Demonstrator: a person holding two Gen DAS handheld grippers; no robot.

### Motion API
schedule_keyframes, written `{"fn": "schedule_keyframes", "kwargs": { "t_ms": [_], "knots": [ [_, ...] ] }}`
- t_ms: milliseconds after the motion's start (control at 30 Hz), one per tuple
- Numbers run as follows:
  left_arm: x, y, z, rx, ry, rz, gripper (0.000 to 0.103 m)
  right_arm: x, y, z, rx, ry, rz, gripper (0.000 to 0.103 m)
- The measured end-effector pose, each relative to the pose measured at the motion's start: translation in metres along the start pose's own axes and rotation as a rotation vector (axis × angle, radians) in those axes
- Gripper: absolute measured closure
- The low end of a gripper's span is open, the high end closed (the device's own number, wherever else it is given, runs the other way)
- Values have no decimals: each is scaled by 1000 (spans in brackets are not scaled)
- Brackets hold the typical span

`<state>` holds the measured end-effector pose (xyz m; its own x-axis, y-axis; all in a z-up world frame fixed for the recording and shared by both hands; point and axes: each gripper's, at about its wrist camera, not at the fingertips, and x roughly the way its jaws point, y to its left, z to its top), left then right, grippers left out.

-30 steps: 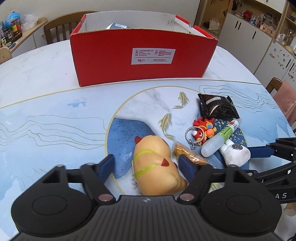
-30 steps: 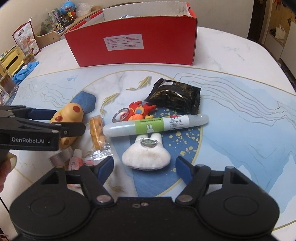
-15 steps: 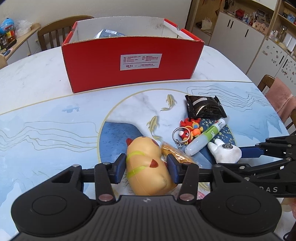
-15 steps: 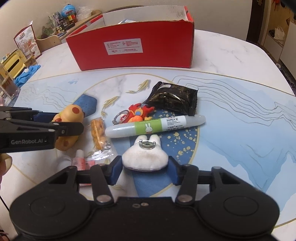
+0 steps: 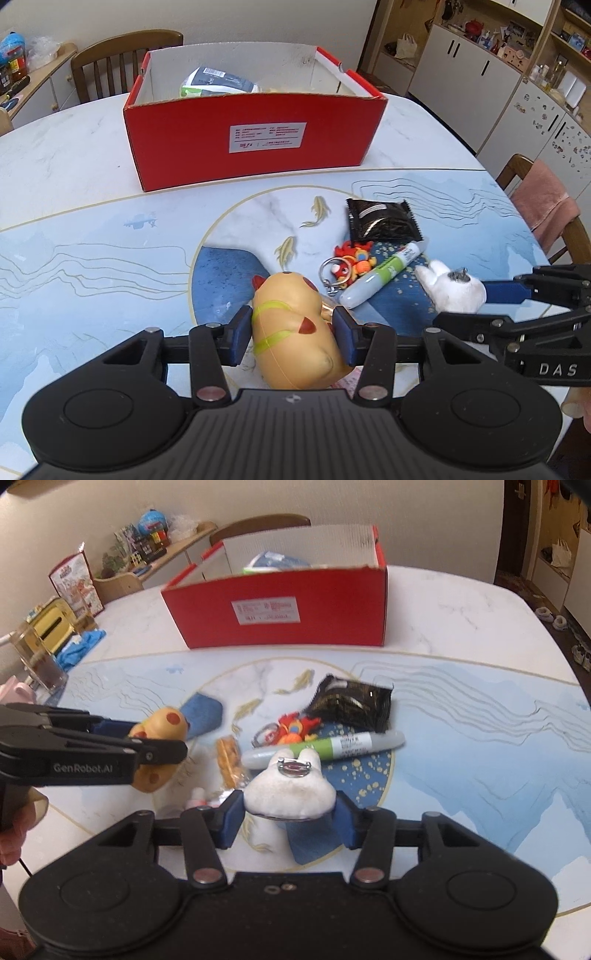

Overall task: Organize objects
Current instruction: 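Grasp the yellow toy with the left tool while the right grasps the white plush, then carry the yellow toy and white plush with both tools over the red box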

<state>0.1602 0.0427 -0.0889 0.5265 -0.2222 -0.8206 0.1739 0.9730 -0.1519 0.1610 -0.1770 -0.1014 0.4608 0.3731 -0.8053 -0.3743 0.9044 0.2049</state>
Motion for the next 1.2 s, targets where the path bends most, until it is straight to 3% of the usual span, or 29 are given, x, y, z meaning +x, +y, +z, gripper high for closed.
{"fn": "schedule_keyframes", "kwargs": {
  "t_ms": [533, 967, 1200],
  "knots": [
    [-44, 0, 48, 48, -76, -46, 57, -44, -4, 56, -8, -97, 38, 53],
    [-49, 24, 113, 93, -156, 0, 57, -46, 3, 119, -56, -166, 28, 53],
    [-39, 41, 146, 121, -162, 26, 57, -34, 12, 152, -96, -183, 11, 53]
  ]
}}
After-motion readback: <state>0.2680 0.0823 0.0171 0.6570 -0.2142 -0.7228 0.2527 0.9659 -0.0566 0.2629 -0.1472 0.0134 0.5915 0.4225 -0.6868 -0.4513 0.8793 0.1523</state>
